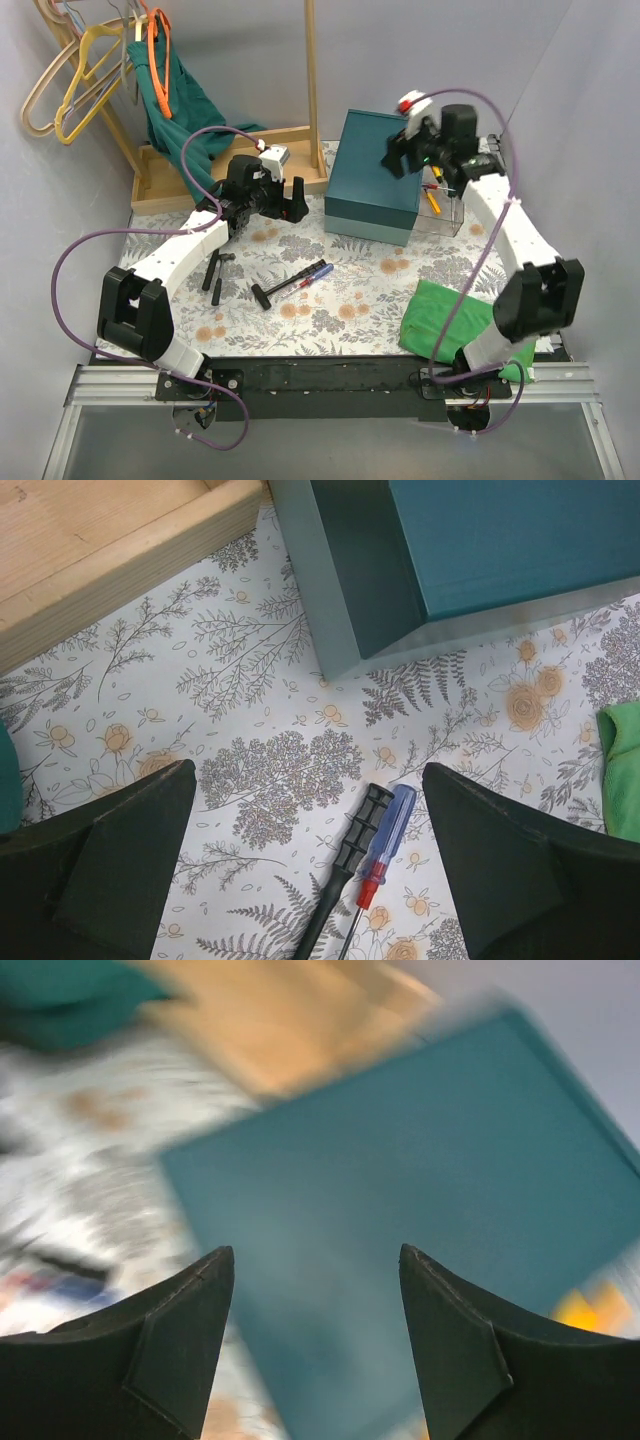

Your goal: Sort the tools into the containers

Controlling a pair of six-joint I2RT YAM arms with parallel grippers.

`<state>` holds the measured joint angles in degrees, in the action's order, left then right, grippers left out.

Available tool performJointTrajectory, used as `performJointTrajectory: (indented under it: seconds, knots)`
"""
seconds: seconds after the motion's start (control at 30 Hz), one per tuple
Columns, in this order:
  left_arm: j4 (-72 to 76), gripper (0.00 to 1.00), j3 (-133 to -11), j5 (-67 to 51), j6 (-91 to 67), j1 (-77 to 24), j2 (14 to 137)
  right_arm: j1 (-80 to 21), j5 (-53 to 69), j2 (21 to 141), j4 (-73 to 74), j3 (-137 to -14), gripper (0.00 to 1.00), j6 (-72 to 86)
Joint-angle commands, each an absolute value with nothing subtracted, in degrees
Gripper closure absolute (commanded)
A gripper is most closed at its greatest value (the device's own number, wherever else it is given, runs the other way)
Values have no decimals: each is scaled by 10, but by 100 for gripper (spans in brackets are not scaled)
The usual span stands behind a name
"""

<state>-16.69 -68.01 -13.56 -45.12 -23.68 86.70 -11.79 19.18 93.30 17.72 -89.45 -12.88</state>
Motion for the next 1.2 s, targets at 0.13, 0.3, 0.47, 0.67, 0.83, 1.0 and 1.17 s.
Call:
performJointTrajectory:
  seconds: [0.13, 0.3, 0.47, 0.67, 0.83, 1.0, 1.17]
  knots:
    - [-160, 2, -719, -117, -456, -235, 846, -360, 413, 870, 337, -759, 30, -523]
    - [-158, 2, -714, -105, -456, -236, 837, -417, 374, 905, 334, -720, 32, -598]
    - [-154, 2, -715, -105, -463, -236, 838, -444, 353, 969, 338, -736, 33, -649]
    - [-154, 2, -718, -94, -457, -237, 837, -449, 331, 1051, 348, -779, 33, -682]
    - [-154, 2, -715, -87, -451, -243, 836, -450, 307, 1101, 345, -793, 34, -700]
    - [-153, 2, -710, -88, -451, -243, 835, -449, 284, 1113, 358, -774, 37, -728]
    - [-150, 2, -707, -86, -451, -243, 838, -450, 262, 1118, 393, -750, 46, -757]
